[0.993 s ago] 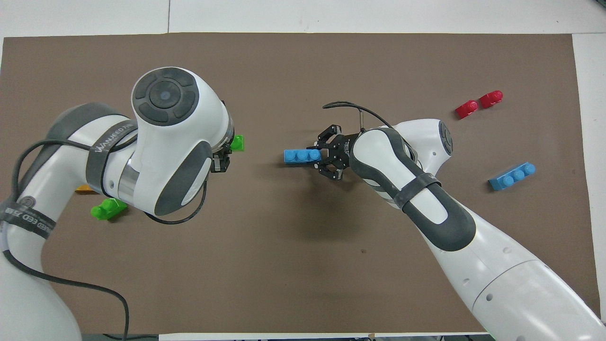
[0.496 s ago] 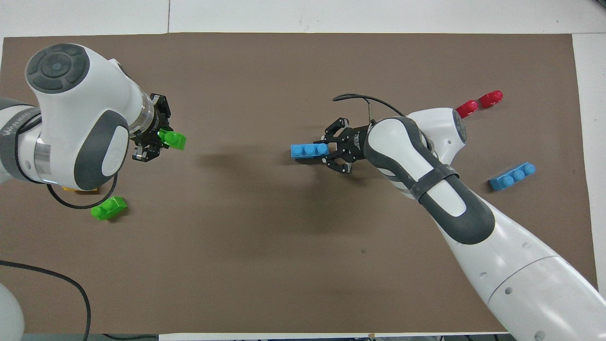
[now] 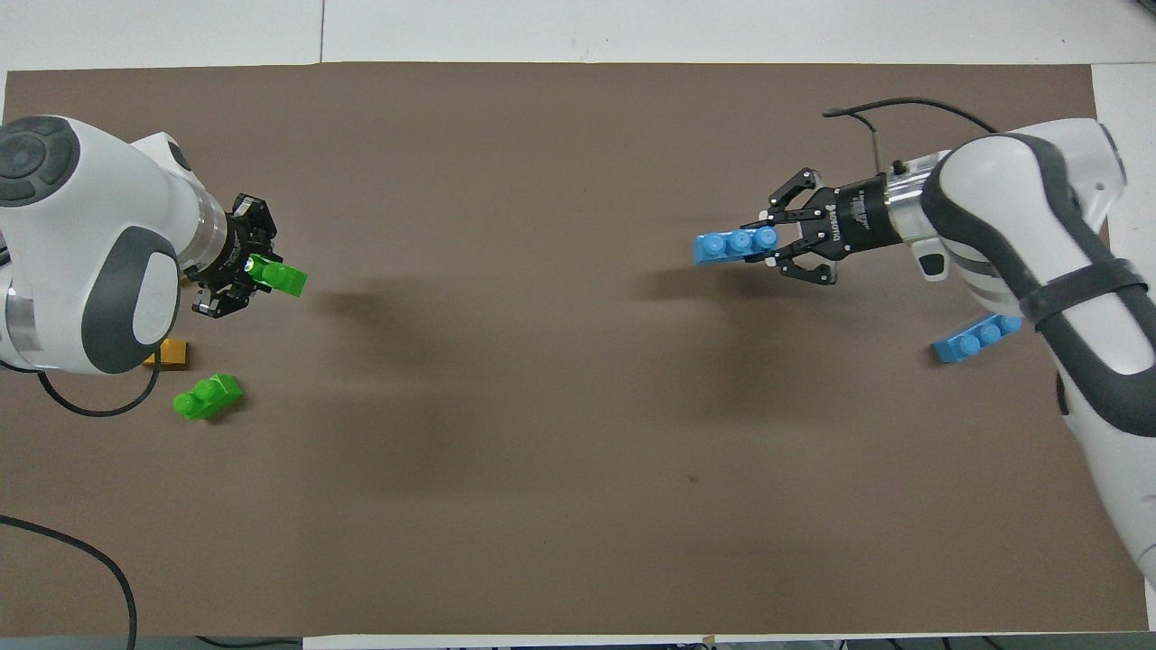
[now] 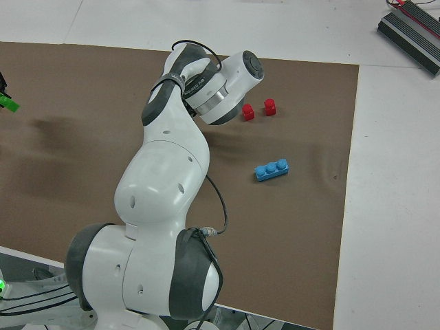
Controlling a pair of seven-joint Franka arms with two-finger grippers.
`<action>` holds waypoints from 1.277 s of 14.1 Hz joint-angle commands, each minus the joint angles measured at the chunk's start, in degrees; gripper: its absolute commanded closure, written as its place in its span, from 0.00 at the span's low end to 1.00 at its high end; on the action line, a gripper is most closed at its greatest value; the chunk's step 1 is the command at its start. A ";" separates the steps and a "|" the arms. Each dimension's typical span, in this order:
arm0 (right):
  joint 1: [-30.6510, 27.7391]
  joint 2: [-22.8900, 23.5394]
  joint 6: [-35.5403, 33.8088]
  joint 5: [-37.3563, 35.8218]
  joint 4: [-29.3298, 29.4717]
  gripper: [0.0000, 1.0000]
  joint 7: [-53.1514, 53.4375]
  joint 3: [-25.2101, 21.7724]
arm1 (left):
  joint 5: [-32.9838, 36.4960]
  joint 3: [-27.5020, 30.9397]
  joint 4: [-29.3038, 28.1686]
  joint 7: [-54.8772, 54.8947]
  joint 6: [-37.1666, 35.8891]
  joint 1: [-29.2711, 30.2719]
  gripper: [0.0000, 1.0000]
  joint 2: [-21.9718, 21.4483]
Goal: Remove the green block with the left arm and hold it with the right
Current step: 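Carry the green brick toward the yellow bricks while the right gripper carries blue, then lower and release the green brick with the left gripper beside the yellow bricks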
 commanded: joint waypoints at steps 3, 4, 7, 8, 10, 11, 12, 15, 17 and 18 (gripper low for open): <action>-5.50 -0.01 -3.29 -5.36 -0.26 1.00 -7.20 0.93 | -2.08 -0.32 -6.08 8.71 7.07 3.98 1.00 -1.81; -5.68 0.34 -3.38 -6.06 -0.18 1.00 -7.65 0.93 | -2.08 -0.32 -6.26 9.59 7.78 4.86 1.00 -1.54; -7.70 2.00 -4.17 -8.00 0.61 1.00 -8.96 1.02 | -2.69 -0.33 -6.52 12.05 9.80 6.09 1.00 -0.58; -8.05 2.53 -4.26 -8.18 1.14 1.00 -9.93 1.02 | -2.70 -0.32 -6.79 12.06 10.59 6.09 1.00 -0.40; -8.66 3.50 -4.17 -8.88 1.41 1.00 -11.25 1.02 | -2.70 -0.32 -7.40 12.14 11.82 6.09 1.00 0.56; -8.93 4.20 -4.26 -9.32 2.19 1.00 -11.43 1.02 | -2.70 -0.32 -7.40 12.06 12.96 6.09 1.00 1.09; -9.10 4.82 -4.35 -9.32 2.72 1.00 -12.13 1.02 | -2.70 -0.32 -7.66 12.06 13.93 6.09 1.00 1.53; -9.81 5.61 -4.35 -9.41 2.81 1.00 -14.59 1.02 | -2.70 -0.32 -7.58 12.23 16.04 6.71 1.00 3.55; -9.72 5.88 -3.91 -9.50 2.81 1.00 -15.99 1.02 | -2.70 -0.32 -7.49 12.14 17.62 6.80 1.00 4.96; -9.72 5.88 -3.73 -9.50 2.73 1.00 -16.26 1.02 | -2.70 -0.32 -7.40 12.14 17.98 6.80 1.00 5.22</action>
